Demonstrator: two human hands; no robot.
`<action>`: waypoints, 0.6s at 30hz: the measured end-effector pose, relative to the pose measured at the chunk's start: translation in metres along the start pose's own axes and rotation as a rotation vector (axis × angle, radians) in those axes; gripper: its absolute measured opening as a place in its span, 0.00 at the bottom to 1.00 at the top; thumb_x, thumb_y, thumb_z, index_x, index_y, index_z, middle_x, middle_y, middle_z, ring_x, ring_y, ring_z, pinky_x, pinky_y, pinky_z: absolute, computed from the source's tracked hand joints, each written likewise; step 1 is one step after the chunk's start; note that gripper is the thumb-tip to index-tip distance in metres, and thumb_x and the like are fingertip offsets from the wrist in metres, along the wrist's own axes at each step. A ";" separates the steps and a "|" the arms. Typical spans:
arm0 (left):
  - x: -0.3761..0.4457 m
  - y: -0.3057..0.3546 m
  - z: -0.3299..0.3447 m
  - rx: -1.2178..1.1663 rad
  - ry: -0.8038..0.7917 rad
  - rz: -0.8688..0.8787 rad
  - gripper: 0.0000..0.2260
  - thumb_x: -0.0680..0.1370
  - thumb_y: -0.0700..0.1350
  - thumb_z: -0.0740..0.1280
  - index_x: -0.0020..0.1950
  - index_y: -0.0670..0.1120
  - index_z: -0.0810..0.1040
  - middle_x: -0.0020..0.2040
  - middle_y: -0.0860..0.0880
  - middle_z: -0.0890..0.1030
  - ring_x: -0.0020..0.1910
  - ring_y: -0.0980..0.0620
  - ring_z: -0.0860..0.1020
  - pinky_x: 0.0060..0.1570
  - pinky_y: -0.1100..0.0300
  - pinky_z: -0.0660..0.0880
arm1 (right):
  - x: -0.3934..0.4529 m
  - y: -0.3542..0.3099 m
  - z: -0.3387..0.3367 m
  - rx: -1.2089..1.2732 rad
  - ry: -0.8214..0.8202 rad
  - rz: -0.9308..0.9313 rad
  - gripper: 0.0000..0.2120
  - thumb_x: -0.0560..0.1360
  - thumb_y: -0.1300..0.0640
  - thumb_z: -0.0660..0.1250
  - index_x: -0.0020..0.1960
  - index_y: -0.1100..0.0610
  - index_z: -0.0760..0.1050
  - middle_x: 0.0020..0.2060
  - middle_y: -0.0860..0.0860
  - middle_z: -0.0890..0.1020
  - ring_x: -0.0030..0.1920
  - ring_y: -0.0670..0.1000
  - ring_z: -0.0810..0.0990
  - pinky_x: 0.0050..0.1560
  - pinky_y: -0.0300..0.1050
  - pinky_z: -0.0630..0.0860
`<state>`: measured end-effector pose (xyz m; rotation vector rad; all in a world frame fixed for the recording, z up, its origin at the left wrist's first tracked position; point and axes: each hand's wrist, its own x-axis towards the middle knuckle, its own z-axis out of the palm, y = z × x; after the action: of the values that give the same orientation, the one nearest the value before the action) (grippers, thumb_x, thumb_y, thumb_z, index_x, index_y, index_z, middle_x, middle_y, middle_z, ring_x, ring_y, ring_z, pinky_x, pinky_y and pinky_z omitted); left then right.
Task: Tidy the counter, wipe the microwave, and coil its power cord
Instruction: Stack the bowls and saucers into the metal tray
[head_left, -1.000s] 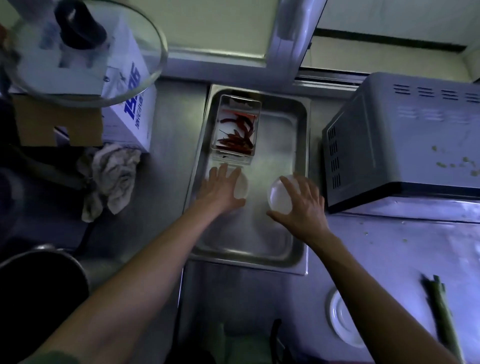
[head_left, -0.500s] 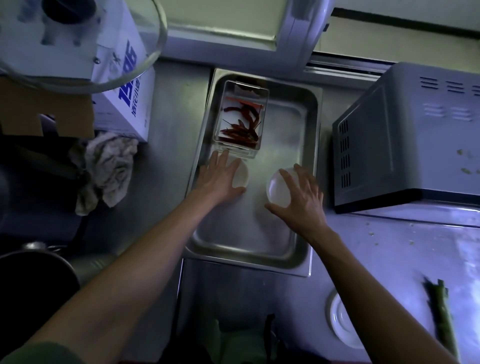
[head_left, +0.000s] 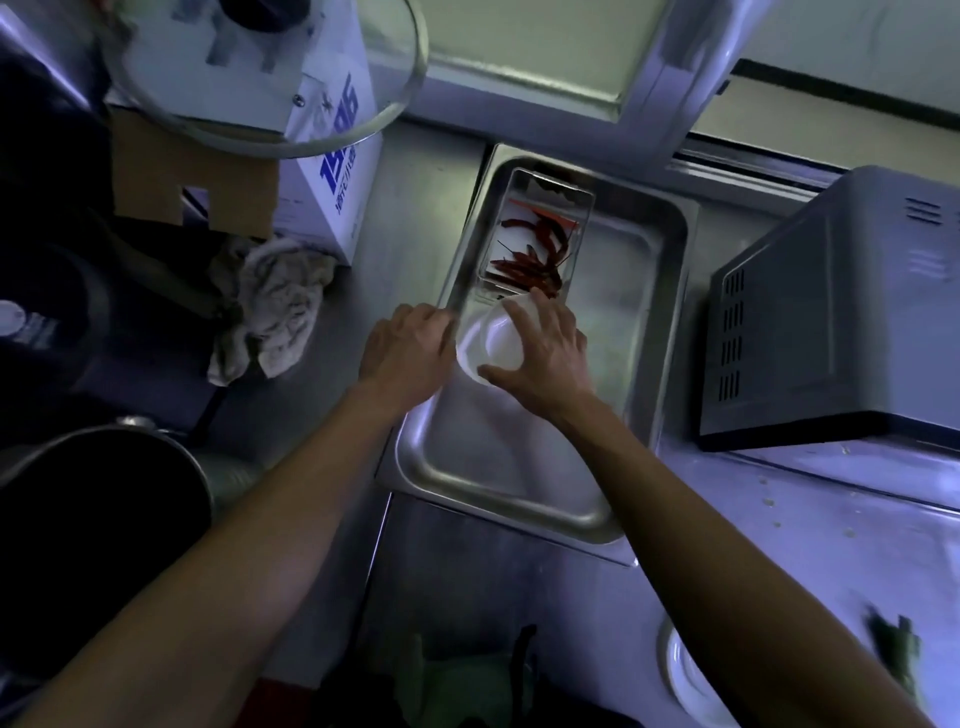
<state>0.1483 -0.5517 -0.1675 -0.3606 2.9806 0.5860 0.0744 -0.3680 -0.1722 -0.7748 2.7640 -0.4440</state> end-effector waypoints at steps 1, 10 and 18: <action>-0.002 -0.002 -0.001 -0.019 0.013 -0.002 0.13 0.80 0.47 0.61 0.61 0.45 0.78 0.58 0.45 0.80 0.56 0.40 0.75 0.54 0.44 0.74 | 0.003 -0.004 0.005 -0.009 -0.010 -0.005 0.43 0.68 0.36 0.72 0.77 0.46 0.58 0.79 0.54 0.56 0.77 0.59 0.54 0.72 0.62 0.62; -0.003 -0.010 -0.004 0.003 -0.007 -0.020 0.13 0.81 0.44 0.58 0.62 0.44 0.76 0.59 0.44 0.79 0.57 0.41 0.74 0.54 0.44 0.73 | 0.020 -0.015 0.037 -0.100 -0.152 0.012 0.45 0.71 0.36 0.71 0.78 0.46 0.52 0.80 0.54 0.49 0.79 0.61 0.46 0.75 0.64 0.57; 0.001 -0.015 0.000 -0.025 -0.005 -0.047 0.13 0.81 0.44 0.58 0.63 0.44 0.76 0.59 0.45 0.79 0.57 0.41 0.74 0.54 0.44 0.74 | 0.026 -0.016 0.046 -0.120 -0.201 0.036 0.45 0.72 0.36 0.70 0.79 0.48 0.50 0.80 0.56 0.46 0.79 0.62 0.45 0.76 0.63 0.53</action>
<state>0.1506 -0.5651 -0.1728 -0.4293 2.9531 0.6193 0.0741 -0.4049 -0.2126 -0.7502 2.6297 -0.1830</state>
